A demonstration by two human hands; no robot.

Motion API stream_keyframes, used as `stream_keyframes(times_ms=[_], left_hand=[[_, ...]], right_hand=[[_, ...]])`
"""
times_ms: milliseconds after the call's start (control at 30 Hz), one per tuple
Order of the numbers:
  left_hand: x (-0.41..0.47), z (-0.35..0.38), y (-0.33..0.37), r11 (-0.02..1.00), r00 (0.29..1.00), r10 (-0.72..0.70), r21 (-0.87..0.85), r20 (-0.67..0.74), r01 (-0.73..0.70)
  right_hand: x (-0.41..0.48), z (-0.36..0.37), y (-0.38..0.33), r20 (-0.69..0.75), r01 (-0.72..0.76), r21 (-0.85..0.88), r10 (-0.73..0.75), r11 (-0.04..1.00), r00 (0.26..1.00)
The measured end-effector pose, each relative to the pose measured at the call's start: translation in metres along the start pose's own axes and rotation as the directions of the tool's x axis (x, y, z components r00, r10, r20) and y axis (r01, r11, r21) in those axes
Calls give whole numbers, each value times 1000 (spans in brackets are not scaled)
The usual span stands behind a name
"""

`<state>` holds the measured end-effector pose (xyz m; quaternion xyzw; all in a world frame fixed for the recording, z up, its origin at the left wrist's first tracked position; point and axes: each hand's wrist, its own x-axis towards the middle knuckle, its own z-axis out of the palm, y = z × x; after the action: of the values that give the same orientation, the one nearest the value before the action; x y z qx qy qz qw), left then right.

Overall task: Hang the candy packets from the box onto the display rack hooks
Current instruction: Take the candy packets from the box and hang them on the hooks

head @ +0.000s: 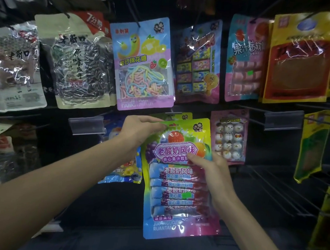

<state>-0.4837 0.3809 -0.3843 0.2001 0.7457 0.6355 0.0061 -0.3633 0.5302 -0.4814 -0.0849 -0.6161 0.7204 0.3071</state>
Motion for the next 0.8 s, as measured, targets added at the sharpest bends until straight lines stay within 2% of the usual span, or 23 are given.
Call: stream_keyframes(times_ms=[467,800], left_hand=[[-2,8,-3,997,997,66,-37,-36,-67],[-2,5,-8,998,998,31,-56,-55,-34]], right_hand=[[1,-2,1,0,-17,2,17,1000,1000],[5,1,8,-14,-13,1,13,1000,1000]])
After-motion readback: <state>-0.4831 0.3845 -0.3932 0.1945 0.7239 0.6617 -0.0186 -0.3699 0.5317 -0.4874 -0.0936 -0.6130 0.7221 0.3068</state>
